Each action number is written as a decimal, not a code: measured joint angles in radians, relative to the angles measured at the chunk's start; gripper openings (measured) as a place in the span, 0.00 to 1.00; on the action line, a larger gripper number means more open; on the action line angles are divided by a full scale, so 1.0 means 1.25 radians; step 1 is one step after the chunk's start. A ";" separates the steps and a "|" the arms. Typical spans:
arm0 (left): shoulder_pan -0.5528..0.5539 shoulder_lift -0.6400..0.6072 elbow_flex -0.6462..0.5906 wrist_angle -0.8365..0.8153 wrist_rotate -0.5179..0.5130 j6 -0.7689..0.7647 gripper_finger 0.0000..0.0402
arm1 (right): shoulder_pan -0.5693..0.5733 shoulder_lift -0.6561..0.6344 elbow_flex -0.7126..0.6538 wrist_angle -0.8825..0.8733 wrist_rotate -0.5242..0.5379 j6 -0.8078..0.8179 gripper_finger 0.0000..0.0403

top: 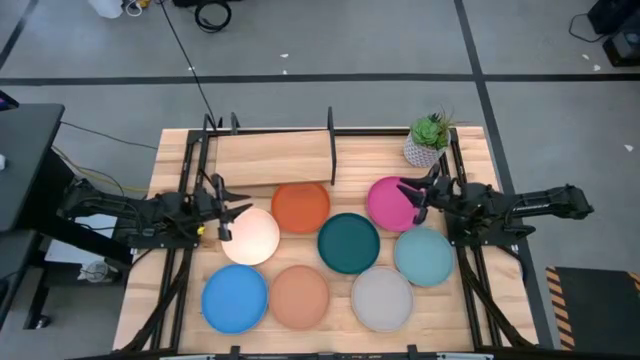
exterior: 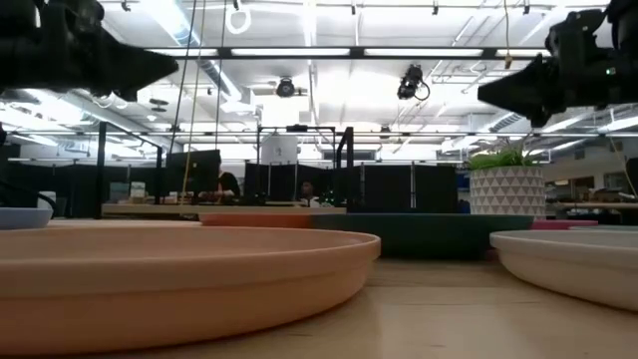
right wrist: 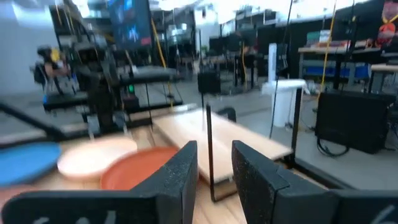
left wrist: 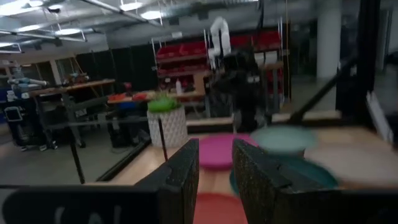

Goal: Place and stack plates onto a shelf
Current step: Put the pink plate on the shelf

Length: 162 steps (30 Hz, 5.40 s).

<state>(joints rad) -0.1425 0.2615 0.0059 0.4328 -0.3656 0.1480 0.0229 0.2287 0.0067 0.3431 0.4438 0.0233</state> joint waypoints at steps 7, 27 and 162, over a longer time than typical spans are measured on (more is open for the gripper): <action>0.000 0.000 0.000 0.055 0.000 -0.098 0.26 | 0.000 0.007 0.003 0.046 -0.002 0.063 0.26; -0.001 0.278 0.139 -0.078 0.120 -0.134 0.26 | -0.001 0.441 0.284 -0.264 -0.059 0.045 0.20; -0.083 0.279 0.438 -0.395 0.071 -0.045 0.26 | -0.091 1.397 1.327 -0.892 -0.349 -0.510 0.06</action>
<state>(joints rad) -0.2459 0.6105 0.5529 -0.0607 -0.2768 0.0921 -0.0906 1.9754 1.6659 -0.7724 0.0082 -0.6144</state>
